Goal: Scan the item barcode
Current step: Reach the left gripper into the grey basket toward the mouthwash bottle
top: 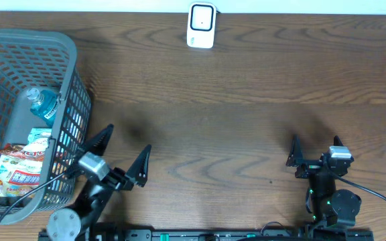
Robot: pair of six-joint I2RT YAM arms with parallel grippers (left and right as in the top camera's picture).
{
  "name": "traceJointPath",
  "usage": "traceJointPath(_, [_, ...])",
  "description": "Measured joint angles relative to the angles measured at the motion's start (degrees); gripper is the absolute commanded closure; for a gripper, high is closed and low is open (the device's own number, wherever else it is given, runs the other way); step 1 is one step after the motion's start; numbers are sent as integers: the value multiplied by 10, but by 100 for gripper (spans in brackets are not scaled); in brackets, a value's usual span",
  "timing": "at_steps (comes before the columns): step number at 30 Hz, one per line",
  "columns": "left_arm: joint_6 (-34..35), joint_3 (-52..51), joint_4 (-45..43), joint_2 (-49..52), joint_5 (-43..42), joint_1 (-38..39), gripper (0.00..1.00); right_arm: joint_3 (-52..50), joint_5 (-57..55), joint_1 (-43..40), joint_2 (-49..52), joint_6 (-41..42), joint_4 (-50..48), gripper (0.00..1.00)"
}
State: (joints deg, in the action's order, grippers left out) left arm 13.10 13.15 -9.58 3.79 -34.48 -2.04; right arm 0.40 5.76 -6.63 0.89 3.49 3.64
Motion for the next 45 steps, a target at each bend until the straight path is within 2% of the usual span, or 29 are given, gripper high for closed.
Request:
traceJointPath(4, [25,64,11,38,-1,0,0,0,0,0,0,0,0,1])
traceJointPath(8, [39,160,57,129,-1,0,0,0,0,0,1,0,-1,1])
traceJointPath(12, [45,367,218,289,52,0,1,0,0,0,1,0,0,1])
traceJointPath(15, [21,523,331,392,92,-1,0,0,0,0,1,0,0,1])
traceJointPath(18, [1,626,410,455,110,-1,0,0,0,0,1,0,0,1])
traceJointPath(21, [-10,649,447,477,122,-1,0,0,0,0,1,0,0,1])
traceJointPath(26, [-9,651,452,505,154,-2,1,0,0,0,1,0,0,1])
traceJointPath(30, [35,682,461,530,262,-16,1,0,0,0,1,0,0,1])
traceJointPath(36, [127,795,535,599,419,-84,1,0,0,0,1,0,0,1])
traceJointPath(41, [251,825,611,687,468,-162,1,0,0,0,1,0,0,1])
traceJointPath(45, [351,824,665,766,468,-202,1,0,0,0,1,0,0,1])
